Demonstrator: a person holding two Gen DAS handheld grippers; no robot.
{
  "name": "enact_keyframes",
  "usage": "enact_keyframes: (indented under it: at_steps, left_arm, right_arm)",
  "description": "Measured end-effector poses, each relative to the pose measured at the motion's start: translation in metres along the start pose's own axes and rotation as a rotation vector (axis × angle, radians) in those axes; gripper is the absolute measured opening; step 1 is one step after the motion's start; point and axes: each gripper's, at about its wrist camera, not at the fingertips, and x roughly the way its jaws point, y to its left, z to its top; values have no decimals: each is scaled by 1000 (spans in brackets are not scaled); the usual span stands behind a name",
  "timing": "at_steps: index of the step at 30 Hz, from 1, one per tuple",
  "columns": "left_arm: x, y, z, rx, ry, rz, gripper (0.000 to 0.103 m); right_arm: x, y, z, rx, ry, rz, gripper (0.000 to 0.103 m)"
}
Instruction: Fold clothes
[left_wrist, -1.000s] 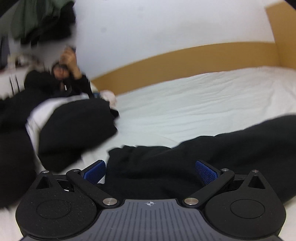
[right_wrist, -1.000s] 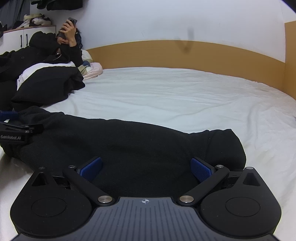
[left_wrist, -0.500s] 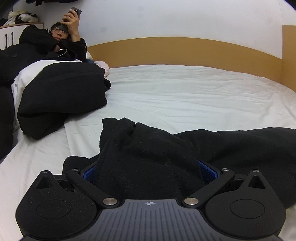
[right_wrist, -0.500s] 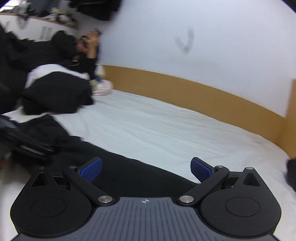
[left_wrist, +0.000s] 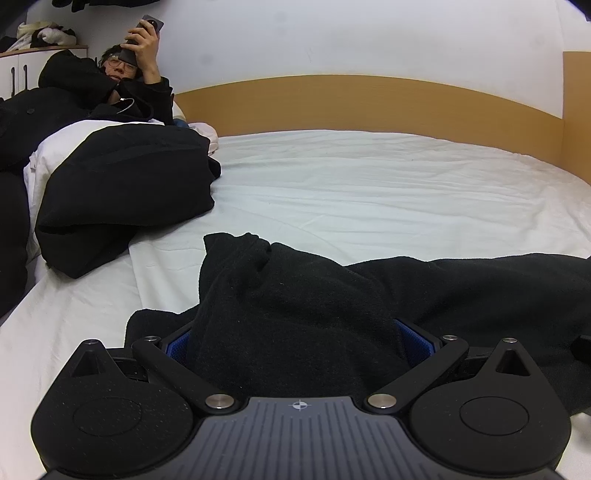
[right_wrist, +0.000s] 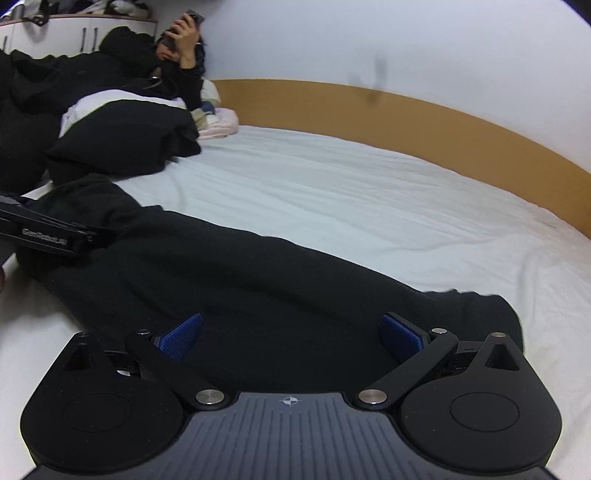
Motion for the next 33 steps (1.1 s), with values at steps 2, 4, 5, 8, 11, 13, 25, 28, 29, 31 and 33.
enact_keyframes:
  at_steps: [2, 4, 5, 8, 11, 13, 25, 28, 29, 31, 33]
  left_arm:
    - [-1, 1, 0, -3, 1, -4, 103]
    - [-1, 1, 0, 0, 0, -3, 103]
    - [-1, 1, 0, 0, 0, -3, 103]
    - [-1, 2, -1, -4, 2, -7, 103]
    - [-1, 2, 0, -6, 3, -8, 103]
    - [-1, 2, 0, -7, 3, -9, 103]
    - [0, -2, 0, 16, 9, 0, 103]
    - [-1, -1, 0, 13, 10, -10, 103]
    - [-1, 0, 0, 13, 10, -14, 103]
    - [-1, 0, 0, 17, 9, -18, 103]
    - [-1, 1, 0, 18, 9, -22, 103]
  right_arm:
    - [0, -3, -2, 15, 2, 4, 103]
    - [0, -4, -3, 16, 0, 2, 103]
    - [0, -3, -4, 14, -1, 0, 103]
    - [-4, -1, -4, 10, -5, -11, 103]
    - [-9, -5, -2, 22, -13, -11, 103]
    - [-13, -11, -2, 37, -16, -9, 103]
    - [-8, -25, -3, 77, 34, 12, 103]
    - [-7, -27, -3, 79, 44, 15, 103]
    - [-7, -27, -3, 80, 48, 16, 103]
    - [-6, -28, -3, 82, 55, 18, 103]
    - [-6, -30, -3, 85, 62, 21, 103]
